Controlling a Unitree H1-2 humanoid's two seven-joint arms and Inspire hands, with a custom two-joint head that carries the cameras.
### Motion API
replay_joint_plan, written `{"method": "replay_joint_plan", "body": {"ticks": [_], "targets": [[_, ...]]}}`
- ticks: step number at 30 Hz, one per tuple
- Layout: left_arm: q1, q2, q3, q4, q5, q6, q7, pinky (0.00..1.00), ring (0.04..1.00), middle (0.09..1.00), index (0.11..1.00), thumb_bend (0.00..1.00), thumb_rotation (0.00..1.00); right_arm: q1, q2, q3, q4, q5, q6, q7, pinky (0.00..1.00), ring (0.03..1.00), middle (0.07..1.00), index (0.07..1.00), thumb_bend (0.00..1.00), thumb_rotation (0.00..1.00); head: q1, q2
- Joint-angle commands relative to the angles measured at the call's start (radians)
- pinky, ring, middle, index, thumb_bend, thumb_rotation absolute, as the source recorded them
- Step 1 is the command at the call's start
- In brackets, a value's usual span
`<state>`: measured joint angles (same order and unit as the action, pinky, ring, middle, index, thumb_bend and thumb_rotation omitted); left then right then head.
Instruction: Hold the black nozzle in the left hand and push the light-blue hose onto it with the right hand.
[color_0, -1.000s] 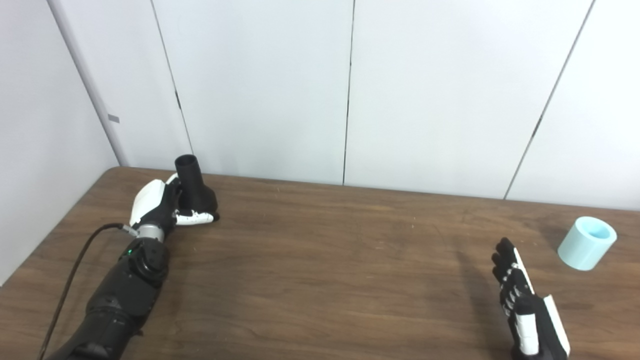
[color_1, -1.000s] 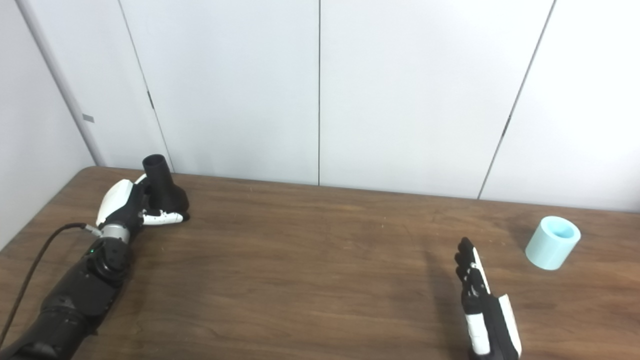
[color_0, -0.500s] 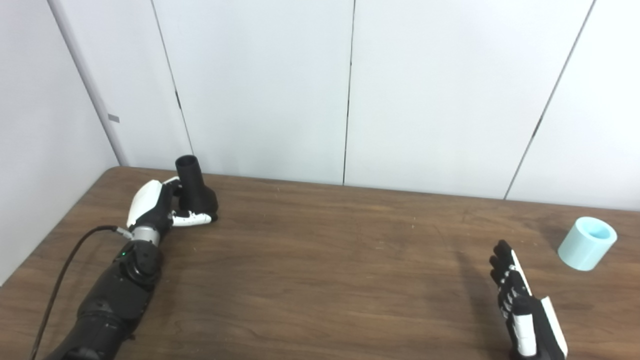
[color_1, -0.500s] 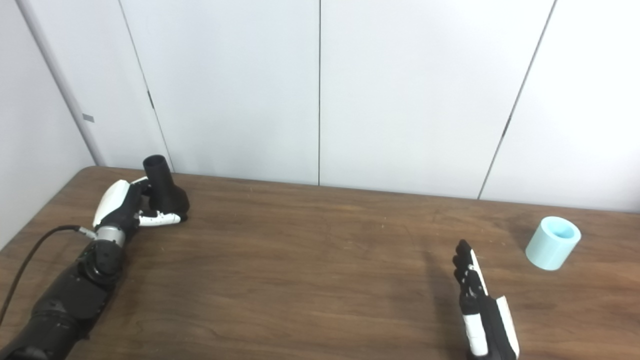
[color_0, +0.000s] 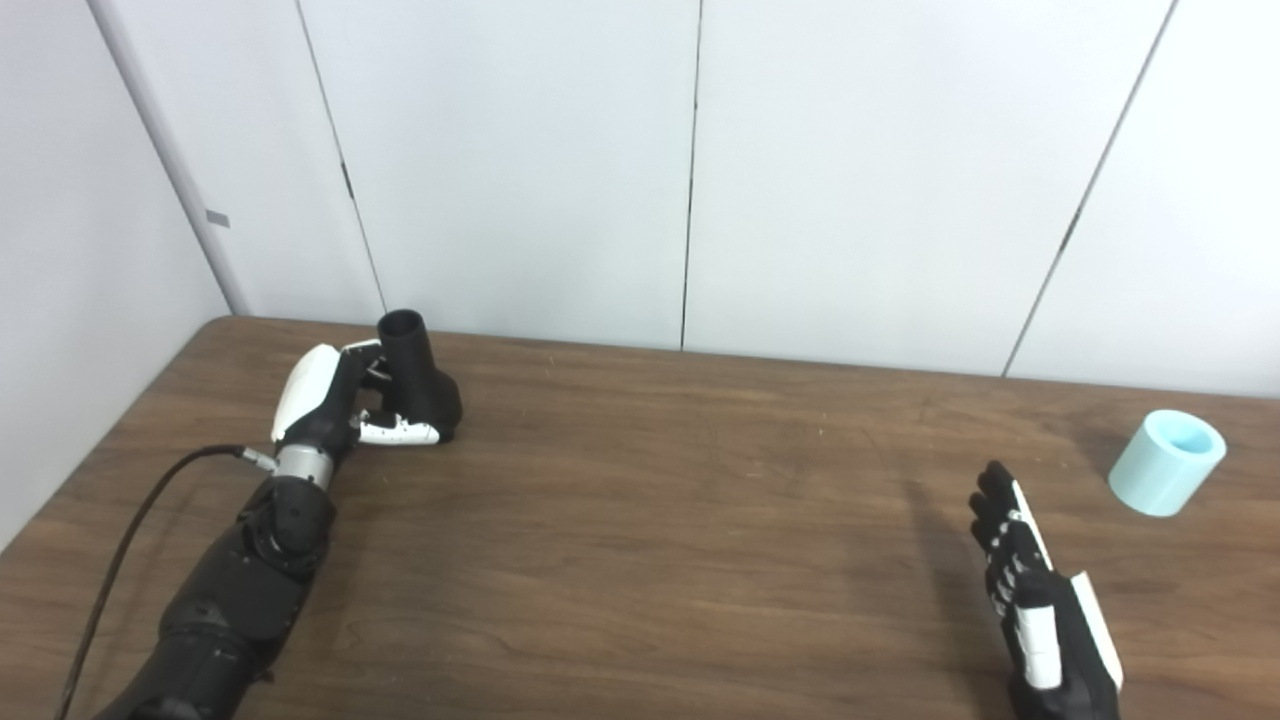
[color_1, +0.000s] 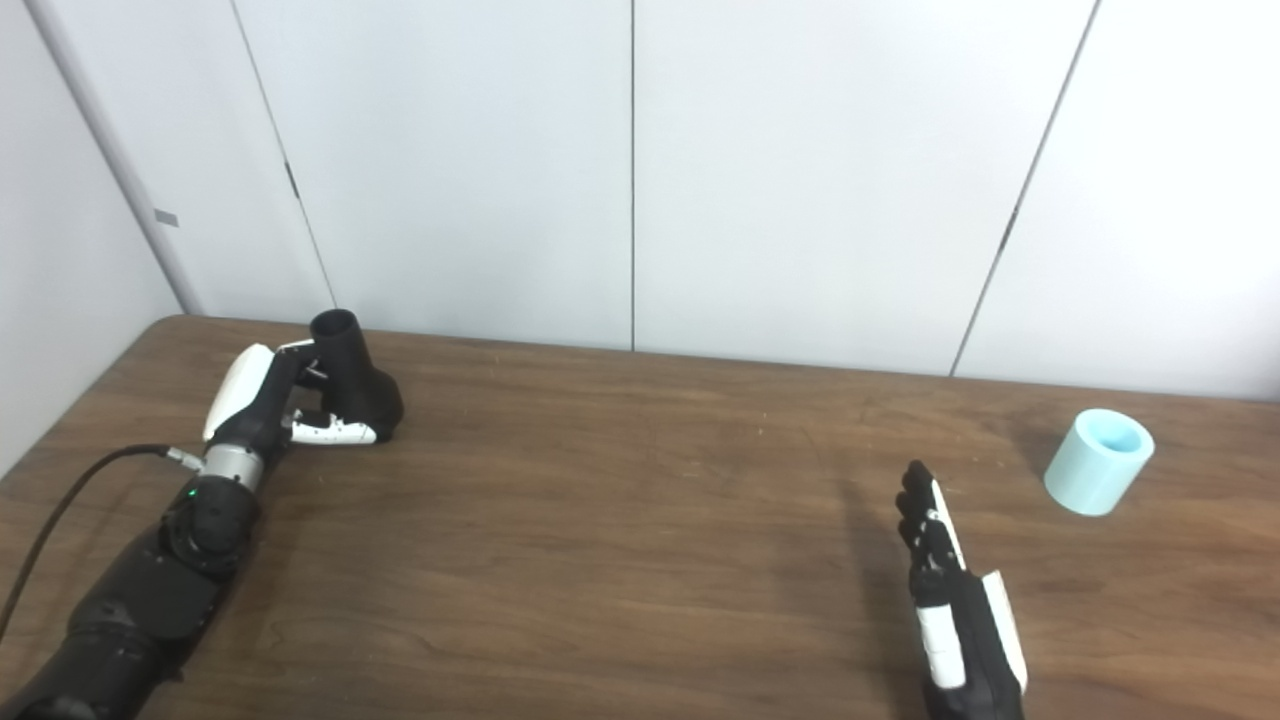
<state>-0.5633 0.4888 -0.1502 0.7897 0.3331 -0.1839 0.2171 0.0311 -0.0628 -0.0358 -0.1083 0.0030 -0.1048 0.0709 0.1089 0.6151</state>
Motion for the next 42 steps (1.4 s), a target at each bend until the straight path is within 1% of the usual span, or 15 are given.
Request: {"method": "replay_joint_plan", "body": {"ticks": [1, 3, 5, 6, 8, 11, 13, 16, 20, 24, 26, 28, 34, 37, 42], "targets": [[0.055, -0.053, -0.053, 0.025, 0.018, 0.006, -0.09, 0.75, 0.581, 0.481, 0.477, 0.52, 0.09, 0.023, 0.009, 0.005, 0.001, 0.008, 0.0, -0.006, 1.0, 0.997, 1.0, 1.0, 0.69, 1.0, 0.0, 0.0], [0.058, -0.052, -0.064, 0.032, 0.018, -0.01, -0.089, 0.74, 0.572, 0.48, 0.477, 0.52, 0.09, 0.023, 0.009, 0.006, 0.0, 0.007, 0.002, -0.006, 1.0, 0.996, 0.999, 1.0, 0.69, 1.0, 0.0, 0.0], [0.062, -0.051, -0.074, 0.039, 0.021, -0.027, -0.087, 0.65, 0.538, 0.473, 0.477, 0.52, 0.09, 0.024, 0.009, 0.007, -0.003, 0.007, 0.004, -0.007, 1.0, 0.996, 0.999, 1.0, 0.69, 1.0, 0.0, 0.0], [0.064, -0.051, -0.078, 0.041, 0.022, -0.035, -0.087, 0.63, 0.527, 0.47, 0.477, 0.52, 0.09, 0.024, 0.008, 0.007, -0.006, 0.008, 0.007, -0.007, 1.0, 0.996, 0.999, 1.0, 0.69, 1.0, -0.001, 0.007], [0.068, -0.05, -0.087, 0.042, 0.026, -0.046, -0.085, 0.62, 0.519, 0.468, 0.477, 0.52, 0.09, 0.025, 0.008, 0.006, -0.01, 0.008, 0.011, -0.007, 1.0, 0.996, 0.998, 1.0, 0.69, 1.0, -0.001, 0.007], [0.08, -0.055, -0.108, 0.031, 0.04, -0.055, -0.077, 0.63, 0.528, 0.479, 0.478, 0.52, 0.09, 0.026, 0.008, 0.007, -0.012, 0.007, 0.015, -0.008, 1.0, 0.993, 0.991, 1.0, 0.69, 1.0, -0.002, 0.009], [0.09, -0.062, -0.125, 0.019, 0.048, -0.058, -0.074, 0.61, 0.528, 0.479, 0.477, 0.52, 0.09, 0.025, 0.009, 0.007, -0.013, 0.005, 0.017, -0.009, 0.99, 0.992, 0.988, 1.0, 0.69, 1.0, -0.002, 0.009], [0.111, -0.073, -0.157, -0.021, 0.06, -0.051, -0.075, 0.59, 0.517, 0.463, 0.476, 0.52, 0.09, 0.025, 0.01, 0.008, -0.017, 0.003, 0.022, -0.01, 0.99, 0.991, 0.987, 1.0, 0.69, 1.0, -0.006, 0.013], [0.146, -0.102, -0.2, -0.096, 0.082, -0.028, -0.083, 0.6, 0.513, 0.455, 0.476, 0.52, 0.09, 0.023, 0.013, 0.01, -0.021, -0.004, 0.027, -0.013, 0.99, 0.991, 0.986, 1.0, 0.69, 1.0, -0.011, 0.015], [0.175, -0.132, -0.256, -0.162, 0.107, -0.015, -0.108, 0.65, 0.565, 0.468, 0.475, 0.52, 0.09, 0.021, 0.015, 0.01, -0.019, -0.007, 0.029, -0.013, 0.99, 0.989, 0.985, 1.0, 0.69, 1.0, -0.02, 0.019], [0.185, -0.144, -0.282, -0.183, 0.111, -0.017, -0.124, 0.67, 0.575, 0.472, 0.475, 0.52, 0.09, 0.021, 0.016, 0.011, -0.024, -0.008, 0.033, -0.014, 0.99, 0.988, 0.986, 1.0, 0.69, 1.0, -0.025, 0.02], [0.196, -0.162, -0.306, -0.194, 0.099, -0.033, -0.143, 0.68, 0.572, 0.466, 0.475, 0.52, 0.09, 0.021, 0.019, 0.014, -0.031, -0.009, 0.037, -0.016, 0.99, 0.987, 0.986, 1.0, 0.69, 1.0, -0.033, 0.023], [0.218, -0.19, -0.341, -0.236, 0.094, -0.032, -0.178, 0.67, 0.564, 0.452, 0.474, 0.52, 0.09, 0.021, 0.025, 0.023, -0.039, -0.013, 0.044, -0.022, 0.99, 0.986, 0.986, 1.0, 0.69, 1.0, -0.045, 0.027], [0.222, -0.203, -0.357, -0.249, 0.094, -0.033, -0.189, 0.69, 0.569, 0.455, 0.474, 0.52, 0.09, 0.017, 0.027, 0.024, -0.034, -0.012, 0.042, -0.023, 0.99, 0.985, 0.984, 1.0, 0.7, 1.0, -0.052, 0.028], [0.237, -0.217, -0.39, -0.266, 0.108, -0.044, -0.205, 0.69, 0.583, 0.476, 0.475, 0.52, 0.08, 0.012, 0.047, 0.038, -0.035, -0.031, 0.045, -0.037, 0.99, 0.984, 0.983, 1.0, 0.69, 1.0, -0.108, 0.033]]}}
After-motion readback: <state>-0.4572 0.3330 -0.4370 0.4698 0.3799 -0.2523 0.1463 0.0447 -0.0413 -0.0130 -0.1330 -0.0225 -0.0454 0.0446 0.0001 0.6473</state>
